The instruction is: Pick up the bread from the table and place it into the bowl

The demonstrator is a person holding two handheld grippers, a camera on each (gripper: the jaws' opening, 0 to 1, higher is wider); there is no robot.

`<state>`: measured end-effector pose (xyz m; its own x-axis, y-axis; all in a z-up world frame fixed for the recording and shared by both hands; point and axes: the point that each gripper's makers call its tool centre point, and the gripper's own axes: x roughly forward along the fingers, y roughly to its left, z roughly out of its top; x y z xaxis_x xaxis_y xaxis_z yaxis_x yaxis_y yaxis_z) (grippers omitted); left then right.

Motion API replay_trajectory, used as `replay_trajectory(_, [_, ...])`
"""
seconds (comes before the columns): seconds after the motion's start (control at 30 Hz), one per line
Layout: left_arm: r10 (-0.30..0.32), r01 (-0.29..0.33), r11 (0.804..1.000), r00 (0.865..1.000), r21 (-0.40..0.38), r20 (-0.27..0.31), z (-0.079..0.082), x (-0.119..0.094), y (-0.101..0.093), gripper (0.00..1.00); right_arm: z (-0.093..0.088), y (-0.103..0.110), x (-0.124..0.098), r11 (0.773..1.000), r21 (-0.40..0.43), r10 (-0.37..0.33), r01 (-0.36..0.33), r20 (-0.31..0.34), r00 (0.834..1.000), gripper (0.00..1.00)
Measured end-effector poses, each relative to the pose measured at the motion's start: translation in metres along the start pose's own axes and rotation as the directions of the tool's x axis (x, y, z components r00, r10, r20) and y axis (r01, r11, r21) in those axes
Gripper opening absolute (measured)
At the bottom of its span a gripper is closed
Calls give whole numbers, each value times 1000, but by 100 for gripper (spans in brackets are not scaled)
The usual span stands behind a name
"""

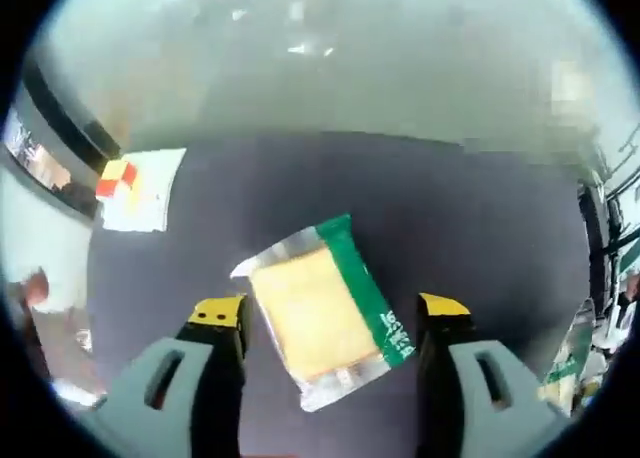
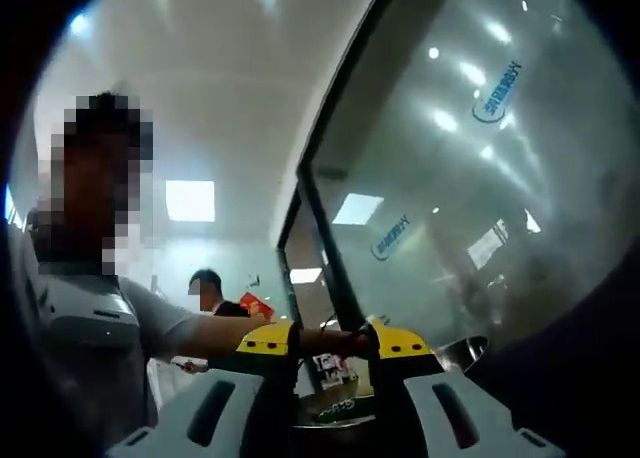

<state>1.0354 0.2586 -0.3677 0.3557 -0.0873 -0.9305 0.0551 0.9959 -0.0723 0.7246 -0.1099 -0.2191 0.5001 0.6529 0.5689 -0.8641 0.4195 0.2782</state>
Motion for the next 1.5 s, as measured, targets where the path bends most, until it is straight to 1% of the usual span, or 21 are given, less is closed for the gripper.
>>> replay_trajectory(0.07, [-18,19,999,999,-41,27,2,7,-5,67,3,-1,-1,1000,8,-1,0,12,1000,25])
replay_trajectory(0.13, [19,-20,998,1000,-62,-3,-5,14,-1,70,7,-3,-3,1000,19,-9,9,29,1000,25])
replay_trajectory(0.27, [74,-75,997,985,-1,-153,-45,32,2,75,15,-13,-7,998,44,-46,43,67,997,25])
replay_trajectory(0.33, [60,-62,998,988,-10,-142,-47,38,-4,75,20,-19,-10,996,61,-67,61,87,994,25])
replay_trajectory(0.37, [43,-47,998,993,-30,-106,-41,41,-8,74,22,-21,-12,995,67,-74,68,94,993,25])
replay_trajectory(0.4, [48,-53,997,993,-50,-104,-40,41,-8,71,24,-23,-13,995,67,-82,75,98,992,25])
replay_trajectory(0.43, [78,-84,995,991,-55,-111,-41,42,-4,67,24,-24,-14,995,64,-83,77,100,992,25])
replay_trajectory(0.57, [127,-133,991,979,-26,-162,-40,50,7,59,30,-31,-18,992,59,-116,110,118,986,25])
replay_trajectory(0.63, [112,-120,992,981,-36,-158,-41,49,5,58,31,-34,-18,991,53,-129,124,116,985,25])
replay_trajectory(0.8, [85,-80,996,984,36,-156,-43,46,8,53,27,-39,-19,988,35,-152,149,101,983,25])
replay_trajectory(0.9, [71,-45,985,986,164,-153,-49,41,7,51,26,-45,-21,985,28,-174,172,94,980,25])
replay_trajectory(0.93, [71,-36,977,985,212,-158,-53,39,5,51,25,-47,-21,983,30,-183,181,92,979,25])
replay_trajectory(1.03, [71,-6,932,984,363,-165,-65,32,3,50,22,-53,-23,978,44,-209,206,86,974,25])
replay_trajectory(1.1, [77,0,913,982,409,-171,-72,27,7,49,22,-56,-24,975,49,-221,218,87,971,25])
replay_trajectory(1.17, [82,7,880,983,475,-165,-78,22,14,49,21,-59,-25,972,50,-235,232,84,968,25])
replay_trajectory(1.23, [109,-13,863,981,505,-161,-84,15,30,48,20,-62,-27,967,47,-253,250,81,964,25])
replay_trajectory(1.33, [116,5,802,980,597,-163,-95,4,44,48,17,-64,-28,965,39,-262,260,72,962,24])
replay_trajectory(1.4, [116,6,794,980,608,-161,-100,-3,51,47,15,-65,-28,962,31,-272,270,64,960,24])
replay_trajectory(1.43, [109,11,777,982,629,-152,-101,-9,53,47,14,-66,-28,961,29,-275,274,60,960,24])
replay_trajectory(1.47, [104,11,775,984,632,-145,-102,-16,56,47,14,-67,-28,961,29,-277,276,59,959,24])
replay_trajectory(1.5, [86,19,763,988,646,-130,-101,-23,55,46,13,-67,-29,960,30,-279,278,57,959,24])
